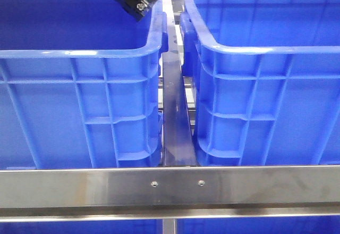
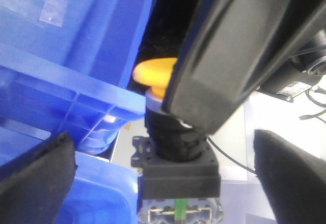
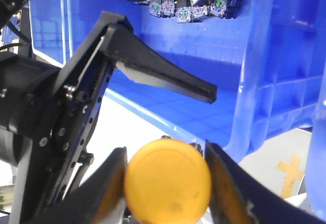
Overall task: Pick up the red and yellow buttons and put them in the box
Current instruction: 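Grasp the yellow cap with the right gripper, release the left gripper, then carry the yellow button into the empty bin with the right gripper, release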
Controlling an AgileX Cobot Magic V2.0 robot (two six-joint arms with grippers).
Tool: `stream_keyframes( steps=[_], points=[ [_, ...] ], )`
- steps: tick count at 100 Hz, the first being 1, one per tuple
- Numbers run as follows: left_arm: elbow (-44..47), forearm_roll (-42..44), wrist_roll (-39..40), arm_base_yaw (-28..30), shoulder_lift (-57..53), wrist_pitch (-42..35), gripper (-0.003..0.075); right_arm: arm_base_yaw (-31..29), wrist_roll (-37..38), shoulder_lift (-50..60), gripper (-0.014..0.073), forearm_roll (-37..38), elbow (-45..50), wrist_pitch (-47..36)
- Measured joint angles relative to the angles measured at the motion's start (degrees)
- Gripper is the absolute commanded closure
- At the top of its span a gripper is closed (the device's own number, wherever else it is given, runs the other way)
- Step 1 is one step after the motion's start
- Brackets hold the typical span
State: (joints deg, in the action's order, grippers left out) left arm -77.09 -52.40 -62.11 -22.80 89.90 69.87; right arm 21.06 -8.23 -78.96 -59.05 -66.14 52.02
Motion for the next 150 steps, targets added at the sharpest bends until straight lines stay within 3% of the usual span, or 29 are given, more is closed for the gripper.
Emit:
stream_keyframes(
  steps=[33,58,74,92,118,150],
  points=[
    [0.00,0.21,0.00,1.44,0.00,0.00,0.0062,-6.45,-0.98,0.00,0.0347,-0.24,0.00,6.05],
    [0.00,-1.94,0.00,4.78,0.00,-0.11,0.0062,-16.72,-6.09,0.00,0.0347,-0.24,-0.10,10.38],
    [0.00,-2.37,0.00,4.78,0.00,-0.11,0.0062,-23.02,-14.18,0.00,0.0347,0.22,-2.25,10.25],
    [0.00,-2.51,0.00,4.78,0.00,-0.11,0.0062,-25.44,-20.54,0.00,0.0347,2.27,-4.76,1.93],
    [0.00,-2.51,0.00,4.78,0.00,-0.11,0.0062,-25.44,-23.42,-3.06,0.0347,11.28,-5.14,-13.57],
    [0.00,-2.66,0.26,6.54,0.00,-0.21,0.0062,-23.94,-34.76,-11.97,0.0347,12.32,-5.99,-22.62]
  ],
)
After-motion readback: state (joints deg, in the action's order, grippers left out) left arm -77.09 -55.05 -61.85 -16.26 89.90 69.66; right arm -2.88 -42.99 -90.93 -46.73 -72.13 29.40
